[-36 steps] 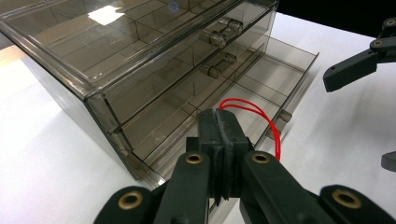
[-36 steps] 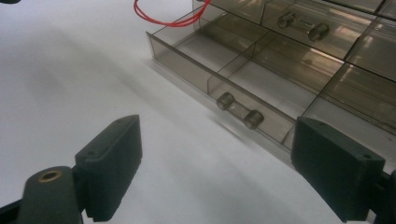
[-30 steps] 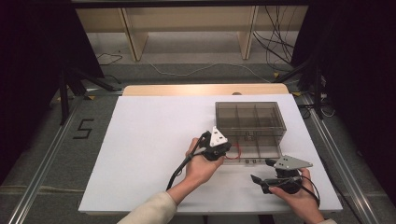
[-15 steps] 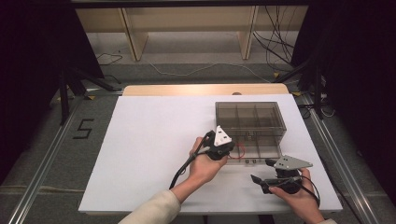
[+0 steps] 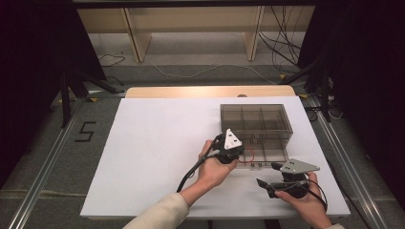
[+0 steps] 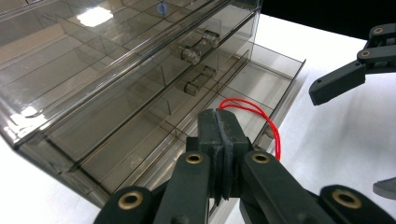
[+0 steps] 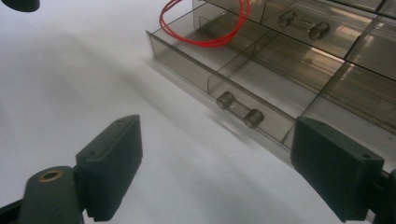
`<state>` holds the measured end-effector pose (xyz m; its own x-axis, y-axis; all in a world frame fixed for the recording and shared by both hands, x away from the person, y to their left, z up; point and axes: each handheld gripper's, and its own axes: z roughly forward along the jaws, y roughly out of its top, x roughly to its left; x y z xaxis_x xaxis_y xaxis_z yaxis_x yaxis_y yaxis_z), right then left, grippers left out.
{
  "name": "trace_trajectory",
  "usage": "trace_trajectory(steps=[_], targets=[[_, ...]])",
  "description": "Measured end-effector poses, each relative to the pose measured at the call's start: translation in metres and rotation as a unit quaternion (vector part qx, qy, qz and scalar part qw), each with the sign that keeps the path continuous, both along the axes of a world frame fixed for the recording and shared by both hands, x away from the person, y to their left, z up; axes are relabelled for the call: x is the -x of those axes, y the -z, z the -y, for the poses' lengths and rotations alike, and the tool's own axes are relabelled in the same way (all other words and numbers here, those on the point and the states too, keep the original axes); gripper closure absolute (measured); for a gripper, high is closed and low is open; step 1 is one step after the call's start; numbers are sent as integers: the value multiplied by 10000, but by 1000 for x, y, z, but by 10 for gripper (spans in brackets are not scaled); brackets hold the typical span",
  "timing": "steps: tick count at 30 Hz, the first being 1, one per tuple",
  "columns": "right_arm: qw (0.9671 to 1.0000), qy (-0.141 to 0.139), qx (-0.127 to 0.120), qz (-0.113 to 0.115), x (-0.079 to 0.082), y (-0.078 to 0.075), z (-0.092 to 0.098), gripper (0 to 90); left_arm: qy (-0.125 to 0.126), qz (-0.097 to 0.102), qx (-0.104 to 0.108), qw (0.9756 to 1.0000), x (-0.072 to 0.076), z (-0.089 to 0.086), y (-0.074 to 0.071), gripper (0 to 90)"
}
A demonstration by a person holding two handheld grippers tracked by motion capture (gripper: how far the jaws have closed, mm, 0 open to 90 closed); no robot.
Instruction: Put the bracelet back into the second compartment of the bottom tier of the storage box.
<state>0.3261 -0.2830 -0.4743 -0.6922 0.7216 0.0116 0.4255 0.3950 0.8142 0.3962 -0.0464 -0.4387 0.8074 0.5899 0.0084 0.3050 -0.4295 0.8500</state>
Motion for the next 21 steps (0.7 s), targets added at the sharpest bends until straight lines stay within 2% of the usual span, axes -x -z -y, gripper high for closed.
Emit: trace_trajectory(steps=[21], targets=[[10000,13,-21,-9,0,0,-1,178,94,-4,-29,10000,-3,15,3,897]])
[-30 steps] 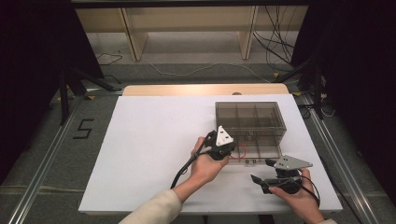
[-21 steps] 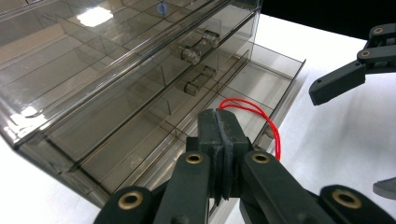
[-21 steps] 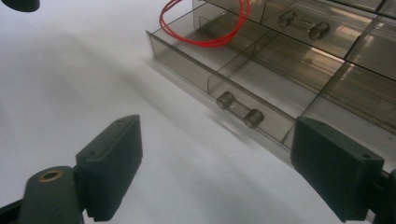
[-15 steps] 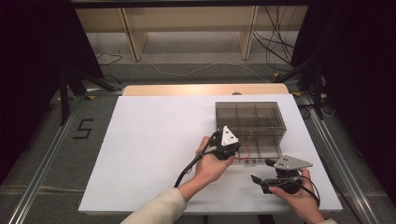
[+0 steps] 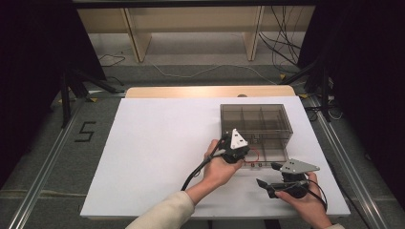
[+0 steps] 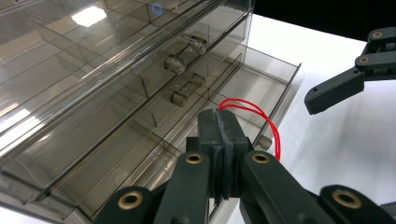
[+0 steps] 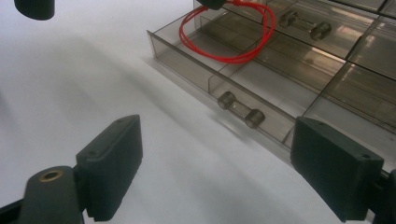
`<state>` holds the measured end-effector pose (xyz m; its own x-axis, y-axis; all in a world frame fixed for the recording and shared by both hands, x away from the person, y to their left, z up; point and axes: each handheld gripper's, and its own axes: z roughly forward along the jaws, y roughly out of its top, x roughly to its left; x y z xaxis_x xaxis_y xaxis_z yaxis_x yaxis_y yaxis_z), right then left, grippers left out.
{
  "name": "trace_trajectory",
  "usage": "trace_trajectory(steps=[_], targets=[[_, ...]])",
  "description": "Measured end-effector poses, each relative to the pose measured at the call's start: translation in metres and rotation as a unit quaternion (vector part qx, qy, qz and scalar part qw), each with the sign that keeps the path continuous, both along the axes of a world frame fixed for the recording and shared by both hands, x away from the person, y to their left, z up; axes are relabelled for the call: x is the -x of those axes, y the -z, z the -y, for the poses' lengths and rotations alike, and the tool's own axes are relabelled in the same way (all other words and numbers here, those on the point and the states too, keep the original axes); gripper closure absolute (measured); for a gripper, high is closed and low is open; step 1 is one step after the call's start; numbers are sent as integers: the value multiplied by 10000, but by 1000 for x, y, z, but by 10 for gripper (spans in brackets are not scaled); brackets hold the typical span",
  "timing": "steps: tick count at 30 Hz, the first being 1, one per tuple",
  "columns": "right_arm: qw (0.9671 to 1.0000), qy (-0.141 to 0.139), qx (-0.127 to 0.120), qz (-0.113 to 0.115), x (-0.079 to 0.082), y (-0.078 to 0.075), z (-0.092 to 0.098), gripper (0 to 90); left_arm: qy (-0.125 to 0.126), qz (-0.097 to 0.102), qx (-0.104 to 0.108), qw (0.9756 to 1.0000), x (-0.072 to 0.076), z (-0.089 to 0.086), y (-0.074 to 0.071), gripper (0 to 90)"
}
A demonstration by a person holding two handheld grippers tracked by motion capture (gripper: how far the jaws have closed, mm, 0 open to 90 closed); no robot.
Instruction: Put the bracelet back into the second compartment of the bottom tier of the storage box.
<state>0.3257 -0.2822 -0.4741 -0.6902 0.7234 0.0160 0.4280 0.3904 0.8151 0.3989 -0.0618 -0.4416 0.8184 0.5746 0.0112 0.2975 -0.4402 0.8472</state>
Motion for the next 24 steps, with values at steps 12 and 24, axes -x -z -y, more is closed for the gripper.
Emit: trace_trajectory(steps=[12,24], targets=[[10000,-9,2,7,0,0,0,178,0,49,-21,10000,-5,9,4,897],[10000,-43,34,6,0,0,0,178,64,177,-144,9997,-10,20,9,897]])
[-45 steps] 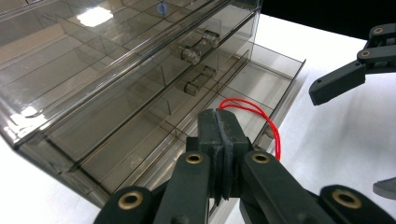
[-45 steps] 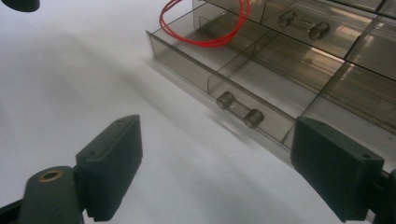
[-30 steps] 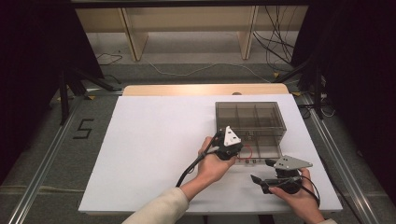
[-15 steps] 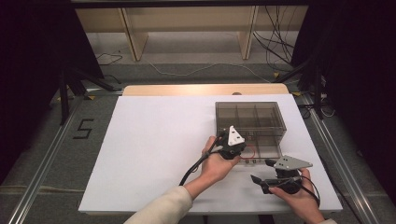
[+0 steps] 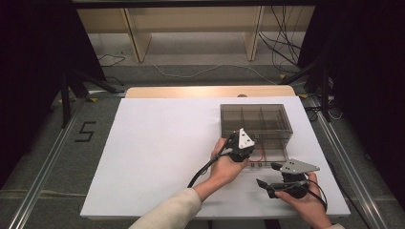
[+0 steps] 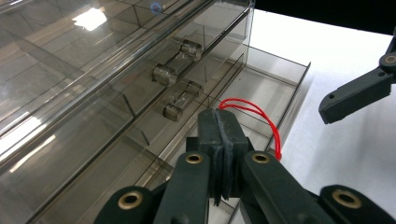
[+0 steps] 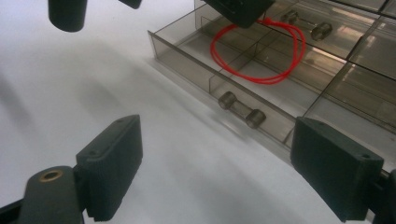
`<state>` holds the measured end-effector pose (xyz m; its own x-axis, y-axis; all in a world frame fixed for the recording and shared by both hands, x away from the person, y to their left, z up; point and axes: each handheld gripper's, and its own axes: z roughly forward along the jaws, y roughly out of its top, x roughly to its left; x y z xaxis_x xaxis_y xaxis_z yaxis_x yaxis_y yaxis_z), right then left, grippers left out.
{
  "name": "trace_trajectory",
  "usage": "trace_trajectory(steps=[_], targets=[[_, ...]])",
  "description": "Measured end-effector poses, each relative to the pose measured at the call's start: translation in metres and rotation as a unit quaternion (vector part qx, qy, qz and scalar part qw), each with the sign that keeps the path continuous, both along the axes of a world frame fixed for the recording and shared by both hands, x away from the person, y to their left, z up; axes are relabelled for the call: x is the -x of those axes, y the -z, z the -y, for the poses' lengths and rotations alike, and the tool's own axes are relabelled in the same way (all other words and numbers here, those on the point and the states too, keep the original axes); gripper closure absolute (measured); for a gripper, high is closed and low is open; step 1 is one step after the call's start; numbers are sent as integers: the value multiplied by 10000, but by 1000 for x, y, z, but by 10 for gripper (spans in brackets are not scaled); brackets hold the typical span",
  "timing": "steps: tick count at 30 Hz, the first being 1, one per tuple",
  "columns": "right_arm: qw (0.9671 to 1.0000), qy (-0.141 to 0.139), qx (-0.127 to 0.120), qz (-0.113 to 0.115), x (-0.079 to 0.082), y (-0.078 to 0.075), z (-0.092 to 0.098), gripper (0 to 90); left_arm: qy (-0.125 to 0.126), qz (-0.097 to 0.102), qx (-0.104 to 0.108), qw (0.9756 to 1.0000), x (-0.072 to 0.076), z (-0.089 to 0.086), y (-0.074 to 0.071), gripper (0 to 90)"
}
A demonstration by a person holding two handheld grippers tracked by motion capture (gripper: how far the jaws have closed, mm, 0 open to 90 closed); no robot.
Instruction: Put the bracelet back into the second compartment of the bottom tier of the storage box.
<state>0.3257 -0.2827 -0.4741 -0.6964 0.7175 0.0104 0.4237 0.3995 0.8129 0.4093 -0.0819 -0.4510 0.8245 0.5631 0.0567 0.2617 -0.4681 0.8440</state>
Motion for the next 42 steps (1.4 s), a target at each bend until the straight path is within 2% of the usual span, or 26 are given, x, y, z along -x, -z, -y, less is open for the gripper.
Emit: trace_trajectory(steps=[6,19,21,22,42], targets=[[10000,-6,-17,3,0,0,0,178,24,91,-8,10000,-2,5,3,897],[10000,23,-59,-12,0,0,-1,178,73,328,-280,9990,-6,13,9,897],[10000,-44,11,0,0,0,0,178,64,328,-307,9990,-6,13,11,896],[10000,19,-60,-10,0,0,-1,178,62,329,-310,9990,-7,13,11,896],[10000,7,-62,2,0,1,-1,177,146,180,-500,9985,-10,16,21,890]])
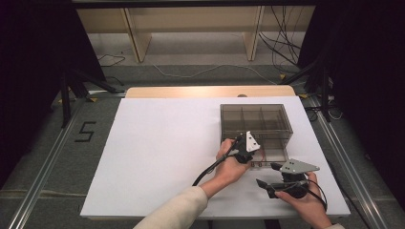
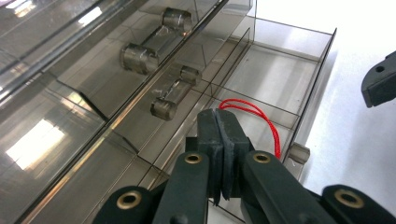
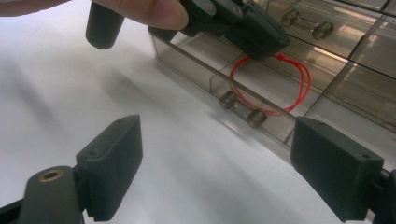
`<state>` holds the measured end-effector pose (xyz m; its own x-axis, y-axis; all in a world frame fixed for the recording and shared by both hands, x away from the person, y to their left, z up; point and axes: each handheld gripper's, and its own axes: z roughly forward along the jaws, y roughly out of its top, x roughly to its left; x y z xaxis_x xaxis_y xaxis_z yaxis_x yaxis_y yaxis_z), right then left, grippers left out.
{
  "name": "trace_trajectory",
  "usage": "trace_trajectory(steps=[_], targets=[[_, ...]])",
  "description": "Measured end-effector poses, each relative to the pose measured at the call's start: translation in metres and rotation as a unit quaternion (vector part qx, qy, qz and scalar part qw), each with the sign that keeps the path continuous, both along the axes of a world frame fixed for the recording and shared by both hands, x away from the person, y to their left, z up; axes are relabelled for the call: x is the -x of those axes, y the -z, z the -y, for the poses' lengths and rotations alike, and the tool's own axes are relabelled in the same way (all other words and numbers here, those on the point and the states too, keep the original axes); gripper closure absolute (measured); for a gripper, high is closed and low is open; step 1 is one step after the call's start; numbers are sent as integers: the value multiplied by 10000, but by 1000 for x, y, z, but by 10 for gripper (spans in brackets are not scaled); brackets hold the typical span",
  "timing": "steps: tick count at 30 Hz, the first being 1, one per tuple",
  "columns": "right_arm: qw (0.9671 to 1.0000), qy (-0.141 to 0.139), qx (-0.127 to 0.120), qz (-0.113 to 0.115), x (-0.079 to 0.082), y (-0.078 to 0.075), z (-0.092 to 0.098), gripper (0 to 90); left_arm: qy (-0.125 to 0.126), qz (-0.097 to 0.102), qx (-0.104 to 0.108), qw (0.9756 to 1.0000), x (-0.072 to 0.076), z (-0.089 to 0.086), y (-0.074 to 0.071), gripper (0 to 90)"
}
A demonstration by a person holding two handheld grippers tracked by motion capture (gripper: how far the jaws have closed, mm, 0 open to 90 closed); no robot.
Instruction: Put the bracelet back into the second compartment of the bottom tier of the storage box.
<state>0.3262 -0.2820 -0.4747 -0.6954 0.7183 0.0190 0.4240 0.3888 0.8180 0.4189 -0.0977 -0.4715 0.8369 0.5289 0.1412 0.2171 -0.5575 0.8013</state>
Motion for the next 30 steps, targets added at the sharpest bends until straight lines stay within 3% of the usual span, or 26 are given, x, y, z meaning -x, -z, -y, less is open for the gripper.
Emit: trace_trajectory(steps=[14,30], targets=[[10000,-11,25,-16,0,0,1,178,8,-107,-78,9999,-1,-1,2,851],[10000,25,-1,-12,1,0,0,177,-51,-237,235,9994,6,-16,-16,768]])
